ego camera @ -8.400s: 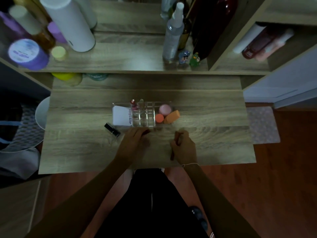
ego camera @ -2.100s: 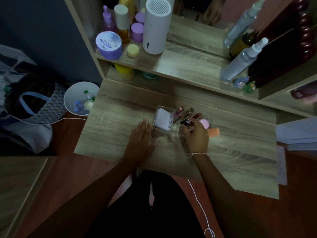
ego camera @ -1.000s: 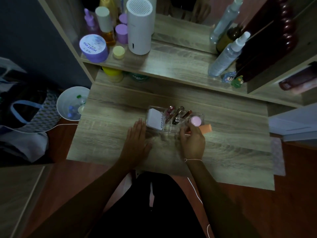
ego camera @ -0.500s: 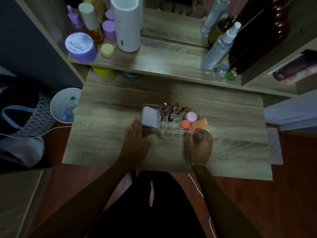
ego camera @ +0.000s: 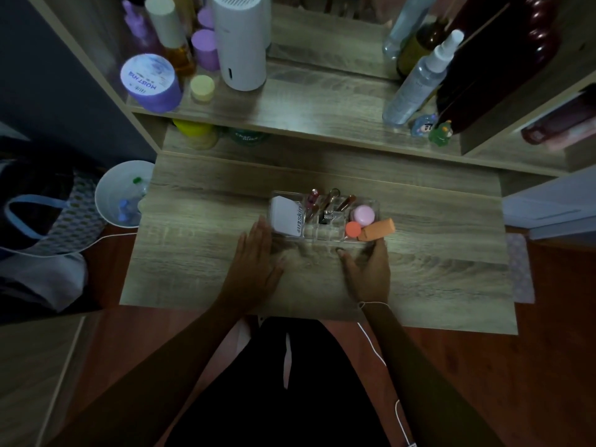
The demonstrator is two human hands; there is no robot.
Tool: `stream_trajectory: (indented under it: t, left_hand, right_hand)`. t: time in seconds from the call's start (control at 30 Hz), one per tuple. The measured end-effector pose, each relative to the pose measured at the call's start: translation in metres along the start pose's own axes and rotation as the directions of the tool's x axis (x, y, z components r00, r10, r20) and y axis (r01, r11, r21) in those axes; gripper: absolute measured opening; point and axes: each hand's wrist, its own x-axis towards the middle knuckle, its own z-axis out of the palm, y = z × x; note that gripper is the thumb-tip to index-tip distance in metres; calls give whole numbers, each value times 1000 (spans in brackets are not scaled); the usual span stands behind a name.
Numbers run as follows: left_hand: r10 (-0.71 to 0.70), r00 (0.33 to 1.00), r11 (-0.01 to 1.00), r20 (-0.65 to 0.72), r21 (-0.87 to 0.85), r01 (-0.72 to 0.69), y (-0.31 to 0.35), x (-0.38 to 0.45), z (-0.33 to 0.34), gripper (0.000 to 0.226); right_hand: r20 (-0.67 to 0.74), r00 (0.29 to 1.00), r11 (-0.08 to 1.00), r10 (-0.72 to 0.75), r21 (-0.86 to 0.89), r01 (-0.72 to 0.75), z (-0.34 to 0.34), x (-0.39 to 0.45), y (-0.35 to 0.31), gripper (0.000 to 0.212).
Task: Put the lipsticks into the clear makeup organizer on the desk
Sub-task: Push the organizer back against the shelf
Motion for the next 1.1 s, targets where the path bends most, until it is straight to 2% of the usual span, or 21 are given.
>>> stream_trajectory:
  t: [0.27, 0.43, 0.8, 1.0, 1.1]
  left_hand:
    - [34, 998, 999, 45, -38, -32, -3, 1, 3, 80]
    - [15, 999, 993, 53, -122, -9, -4, 1, 2, 84]
    - [108, 992, 978, 64, -188, -94, 14, 20, -4, 93]
    - [72, 994, 973, 79, -225, -52, 39, 33, 5, 95]
    - [64, 994, 974, 87, -222, -43, 53, 38, 13, 99]
  right_hand:
    - [16, 1000, 998, -11, -67, 12, 0, 1, 0, 56]
    - [36, 999, 993, 34, -110, -30, -1, 3, 1, 61]
    - [9, 997, 991, 73, -110, -71, -17, 5, 8, 62]
    - [4, 996, 986, 92, -138, -90, -37, 19, 25, 49]
    - [-1, 995, 985, 101, -141, -100, -49, 28, 34, 60]
